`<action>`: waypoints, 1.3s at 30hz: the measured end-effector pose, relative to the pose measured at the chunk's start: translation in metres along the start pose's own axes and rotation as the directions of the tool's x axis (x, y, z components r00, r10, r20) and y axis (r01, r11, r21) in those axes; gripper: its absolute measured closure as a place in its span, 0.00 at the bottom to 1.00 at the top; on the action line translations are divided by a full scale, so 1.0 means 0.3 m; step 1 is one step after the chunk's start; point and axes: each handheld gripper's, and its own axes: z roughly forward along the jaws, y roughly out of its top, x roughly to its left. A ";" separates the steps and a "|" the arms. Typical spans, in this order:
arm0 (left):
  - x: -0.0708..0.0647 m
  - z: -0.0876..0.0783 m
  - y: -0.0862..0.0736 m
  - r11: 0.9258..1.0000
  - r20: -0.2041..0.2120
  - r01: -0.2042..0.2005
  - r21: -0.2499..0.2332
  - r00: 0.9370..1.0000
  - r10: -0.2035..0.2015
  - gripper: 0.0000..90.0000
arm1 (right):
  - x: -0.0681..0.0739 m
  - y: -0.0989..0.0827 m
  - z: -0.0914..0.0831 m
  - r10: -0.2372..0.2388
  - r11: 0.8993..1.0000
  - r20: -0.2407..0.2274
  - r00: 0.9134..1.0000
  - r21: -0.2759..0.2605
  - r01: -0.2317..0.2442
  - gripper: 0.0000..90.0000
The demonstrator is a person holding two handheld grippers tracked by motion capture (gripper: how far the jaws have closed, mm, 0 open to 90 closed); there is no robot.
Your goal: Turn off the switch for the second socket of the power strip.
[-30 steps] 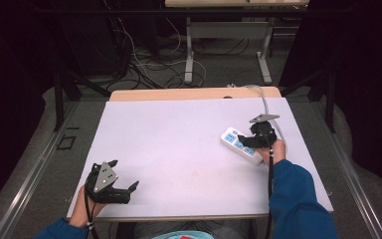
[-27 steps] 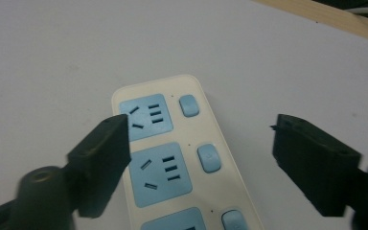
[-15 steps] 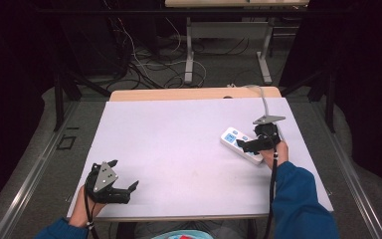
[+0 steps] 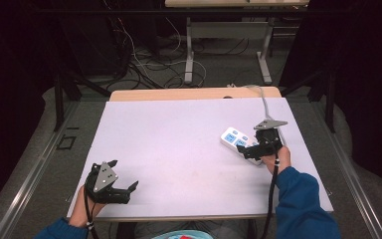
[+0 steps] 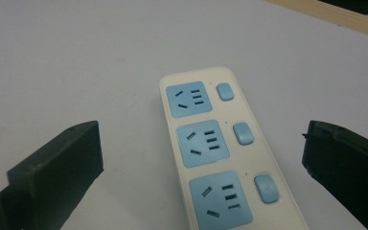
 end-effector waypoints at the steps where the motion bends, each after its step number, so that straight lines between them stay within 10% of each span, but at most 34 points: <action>1: 0.000 0.000 0.000 1.000 0.002 -0.003 -0.001 1.000 0.003 0.04 | 0.003 -0.003 -0.006 0.007 1.000 -0.004 1.000 0.000 -0.007 0.00; 39: -0.002 0.000 0.001 1.000 0.000 -0.008 0.005 1.000 0.008 0.04 | 0.102 -0.114 -0.152 -0.038 0.999 -0.028 0.999 -0.025 0.037 0.00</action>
